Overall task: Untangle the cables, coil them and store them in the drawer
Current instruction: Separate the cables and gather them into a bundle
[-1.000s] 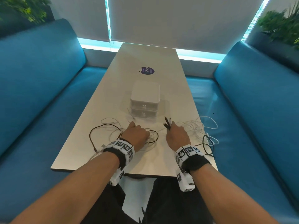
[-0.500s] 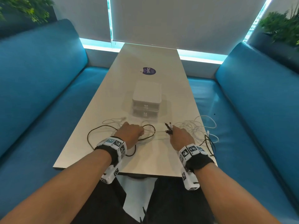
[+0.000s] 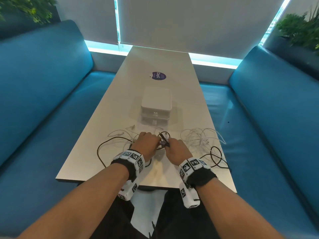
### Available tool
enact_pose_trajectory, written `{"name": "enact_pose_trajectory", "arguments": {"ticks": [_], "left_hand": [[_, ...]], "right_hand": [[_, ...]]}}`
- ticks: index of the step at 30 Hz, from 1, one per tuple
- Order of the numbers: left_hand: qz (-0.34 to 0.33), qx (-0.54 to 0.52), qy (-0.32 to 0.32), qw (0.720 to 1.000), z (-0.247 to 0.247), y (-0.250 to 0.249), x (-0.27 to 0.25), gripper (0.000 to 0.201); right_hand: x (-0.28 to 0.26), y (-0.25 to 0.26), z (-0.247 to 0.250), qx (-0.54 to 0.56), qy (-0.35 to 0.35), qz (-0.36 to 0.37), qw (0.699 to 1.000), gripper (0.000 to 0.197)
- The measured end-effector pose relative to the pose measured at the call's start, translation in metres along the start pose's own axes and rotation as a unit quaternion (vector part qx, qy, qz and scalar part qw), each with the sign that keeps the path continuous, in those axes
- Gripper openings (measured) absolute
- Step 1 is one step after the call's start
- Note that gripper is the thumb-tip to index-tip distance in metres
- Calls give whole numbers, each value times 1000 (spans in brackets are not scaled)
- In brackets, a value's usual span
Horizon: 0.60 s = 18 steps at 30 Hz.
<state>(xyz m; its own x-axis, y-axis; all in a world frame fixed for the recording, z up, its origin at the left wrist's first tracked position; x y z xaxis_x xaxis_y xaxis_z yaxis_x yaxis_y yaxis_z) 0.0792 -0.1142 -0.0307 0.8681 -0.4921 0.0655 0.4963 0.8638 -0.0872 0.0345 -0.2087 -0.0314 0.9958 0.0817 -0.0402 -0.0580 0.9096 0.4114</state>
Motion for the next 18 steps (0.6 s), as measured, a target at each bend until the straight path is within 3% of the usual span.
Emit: {"name": "enact_pose_trajectory", "arguments": {"ticks": [4, 9, 15, 18], "left_hand": [[12, 12, 43, 999, -13, 17, -1, 22], [32, 41, 74, 996, -20, 46, 3, 22], [21, 72, 62, 995, -16, 26, 5, 23], [13, 83, 31, 996, -6, 10, 3, 25]], "right_hand": [[-8, -22, 10, -41, -8, -37, 998, 23], [-31, -81, 33, -66, -33, -153, 985, 25], [-25, -50, 34, -59, -88, -106, 989, 32], [-17, -22, 23, -42, -81, -57, 994, 32]]}}
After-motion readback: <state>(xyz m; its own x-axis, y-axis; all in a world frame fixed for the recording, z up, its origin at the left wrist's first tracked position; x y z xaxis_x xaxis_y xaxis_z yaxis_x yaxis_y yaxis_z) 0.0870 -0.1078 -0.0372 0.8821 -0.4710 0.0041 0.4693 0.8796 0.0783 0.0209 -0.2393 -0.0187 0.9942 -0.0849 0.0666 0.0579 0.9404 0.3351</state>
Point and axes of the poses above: each hand's wrist, its own x-axis towards the middle knuckle, its own z-axis out of the back of the hand, y = z × x, the point moved 8 cm from there along x, towards the middle knuckle, and after that the axes turned 13 degrees about z, right-handed, at the moved point
